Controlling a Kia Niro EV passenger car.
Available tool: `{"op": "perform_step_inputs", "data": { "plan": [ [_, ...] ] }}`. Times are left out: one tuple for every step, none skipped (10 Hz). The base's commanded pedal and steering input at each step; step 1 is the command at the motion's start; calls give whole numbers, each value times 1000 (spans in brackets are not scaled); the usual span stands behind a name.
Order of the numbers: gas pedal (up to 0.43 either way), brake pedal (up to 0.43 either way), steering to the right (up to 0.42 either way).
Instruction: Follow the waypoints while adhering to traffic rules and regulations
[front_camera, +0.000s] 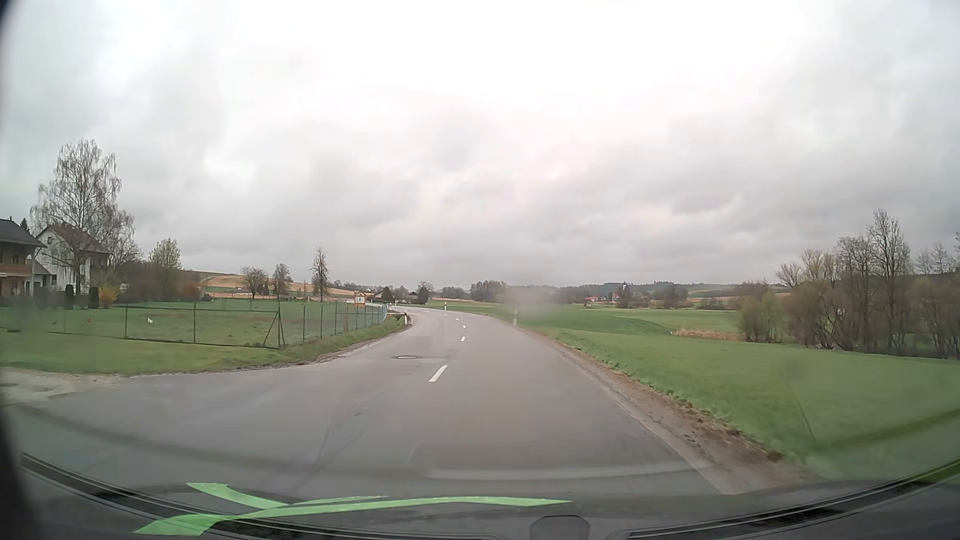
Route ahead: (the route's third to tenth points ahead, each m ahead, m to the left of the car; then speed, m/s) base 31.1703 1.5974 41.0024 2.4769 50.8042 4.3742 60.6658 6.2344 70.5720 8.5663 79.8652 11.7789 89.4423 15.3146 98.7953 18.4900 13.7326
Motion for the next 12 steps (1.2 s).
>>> {"op": "perform_step_inputs", "data": {
  "plan": [
    [28, 0, -13],
    [28, 0, -12],
    [28, 0, -13],
    [28, 0, -13],
    [39, 0, -13],
    [47, 0, -13],
    [59, 0, -13],
    [79, 0, -13],
    [87, 0, -13],
    [87, 0, -12],
    [87, 0, -12],
    [98, 0, -12]
  ]
}}
